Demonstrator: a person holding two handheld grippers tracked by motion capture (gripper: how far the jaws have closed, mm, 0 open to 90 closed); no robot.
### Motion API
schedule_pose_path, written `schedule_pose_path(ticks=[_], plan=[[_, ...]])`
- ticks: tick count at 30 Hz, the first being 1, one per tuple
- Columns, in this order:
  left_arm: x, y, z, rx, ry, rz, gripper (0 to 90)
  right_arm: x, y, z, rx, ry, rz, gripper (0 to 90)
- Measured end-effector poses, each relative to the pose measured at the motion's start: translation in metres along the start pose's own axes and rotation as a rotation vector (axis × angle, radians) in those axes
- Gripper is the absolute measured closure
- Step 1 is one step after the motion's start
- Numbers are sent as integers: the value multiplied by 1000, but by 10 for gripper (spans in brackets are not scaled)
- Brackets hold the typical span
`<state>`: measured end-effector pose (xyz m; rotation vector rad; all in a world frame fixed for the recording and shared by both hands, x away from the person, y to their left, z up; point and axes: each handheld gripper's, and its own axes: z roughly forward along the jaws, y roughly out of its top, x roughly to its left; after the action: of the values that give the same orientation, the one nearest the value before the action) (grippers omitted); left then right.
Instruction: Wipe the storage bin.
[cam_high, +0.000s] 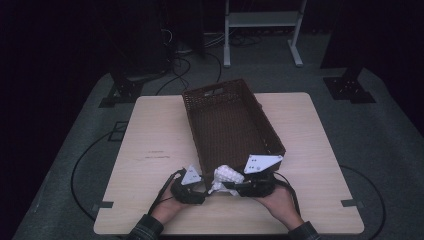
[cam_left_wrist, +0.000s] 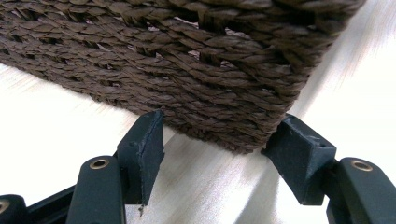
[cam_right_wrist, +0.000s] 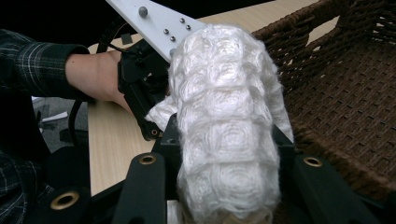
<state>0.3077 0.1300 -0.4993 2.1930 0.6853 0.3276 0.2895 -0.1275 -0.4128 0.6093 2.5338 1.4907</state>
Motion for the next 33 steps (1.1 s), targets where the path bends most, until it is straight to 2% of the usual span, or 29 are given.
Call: schedule_pose_path(ticks=[15, 23, 33], plan=[[1, 0, -1, 8, 0, 10, 363, 6, 3, 15, 14, 25, -21, 611], [1, 0, -1, 8, 1, 8, 363, 7, -1, 25, 45, 35, -25, 612], [1, 0, -1, 11, 1, 13, 363, 3, -13, 40, 114, 31, -25, 612]])
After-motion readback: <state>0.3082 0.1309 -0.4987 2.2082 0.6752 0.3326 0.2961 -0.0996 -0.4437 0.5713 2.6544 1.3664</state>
